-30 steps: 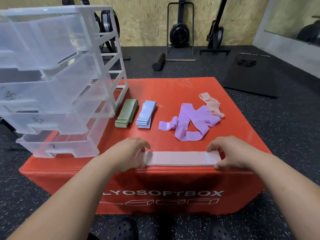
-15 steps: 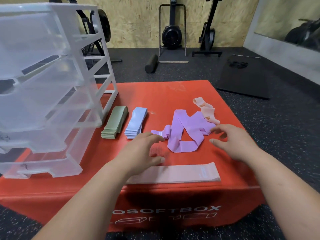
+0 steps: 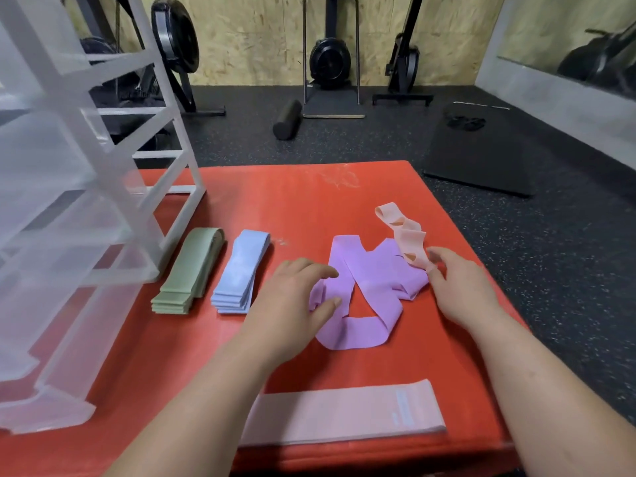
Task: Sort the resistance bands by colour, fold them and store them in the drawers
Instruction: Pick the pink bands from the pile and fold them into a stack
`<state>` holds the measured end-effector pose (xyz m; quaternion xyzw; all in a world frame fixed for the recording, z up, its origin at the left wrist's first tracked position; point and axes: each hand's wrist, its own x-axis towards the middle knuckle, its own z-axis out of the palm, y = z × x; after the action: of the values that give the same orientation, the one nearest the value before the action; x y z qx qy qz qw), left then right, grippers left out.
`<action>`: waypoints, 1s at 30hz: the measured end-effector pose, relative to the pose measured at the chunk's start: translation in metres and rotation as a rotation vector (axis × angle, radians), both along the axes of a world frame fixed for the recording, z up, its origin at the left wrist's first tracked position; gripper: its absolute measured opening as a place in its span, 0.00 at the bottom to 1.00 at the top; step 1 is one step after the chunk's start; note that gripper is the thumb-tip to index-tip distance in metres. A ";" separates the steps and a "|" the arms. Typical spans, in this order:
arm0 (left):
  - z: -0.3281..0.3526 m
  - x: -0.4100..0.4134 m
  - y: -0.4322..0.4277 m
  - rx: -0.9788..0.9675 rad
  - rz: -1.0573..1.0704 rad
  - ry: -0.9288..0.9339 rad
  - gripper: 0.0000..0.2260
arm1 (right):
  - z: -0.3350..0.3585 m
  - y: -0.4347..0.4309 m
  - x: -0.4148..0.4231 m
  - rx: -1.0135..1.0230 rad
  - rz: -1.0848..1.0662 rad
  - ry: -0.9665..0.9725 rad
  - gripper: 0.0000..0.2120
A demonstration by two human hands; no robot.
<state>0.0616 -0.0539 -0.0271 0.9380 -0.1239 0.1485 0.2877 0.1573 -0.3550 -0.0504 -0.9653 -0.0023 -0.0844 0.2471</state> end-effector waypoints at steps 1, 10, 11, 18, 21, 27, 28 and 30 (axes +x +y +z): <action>-0.001 0.001 -0.001 -0.004 -0.006 0.003 0.15 | -0.003 0.001 0.002 -0.010 -0.013 -0.008 0.17; 0.002 -0.004 -0.002 -0.002 -0.030 0.005 0.14 | 0.030 0.013 -0.010 0.114 -0.020 -0.254 0.06; 0.003 -0.005 0.000 -0.001 -0.027 0.000 0.13 | 0.044 0.018 -0.017 0.173 0.023 -0.285 0.05; 0.010 -0.017 0.000 0.000 -0.016 0.002 0.13 | 0.068 0.037 -0.077 0.186 0.558 0.176 0.08; 0.009 -0.021 0.000 0.019 -0.027 0.022 0.13 | 0.053 0.026 -0.073 0.122 0.517 0.266 0.08; 0.009 -0.024 -0.003 0.026 -0.035 0.042 0.13 | 0.043 0.015 -0.056 -0.008 0.214 -0.004 0.10; 0.008 -0.024 -0.004 0.032 -0.035 0.045 0.13 | 0.039 0.017 -0.055 -0.032 0.214 0.001 0.11; 0.008 -0.024 -0.004 0.040 -0.037 0.049 0.12 | 0.033 0.025 -0.055 -0.102 0.216 0.010 0.13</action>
<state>0.0378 -0.0584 -0.0196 0.9444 -0.1374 0.1177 0.2745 0.1026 -0.3301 -0.0175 -0.9712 -0.1094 -0.0520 0.2053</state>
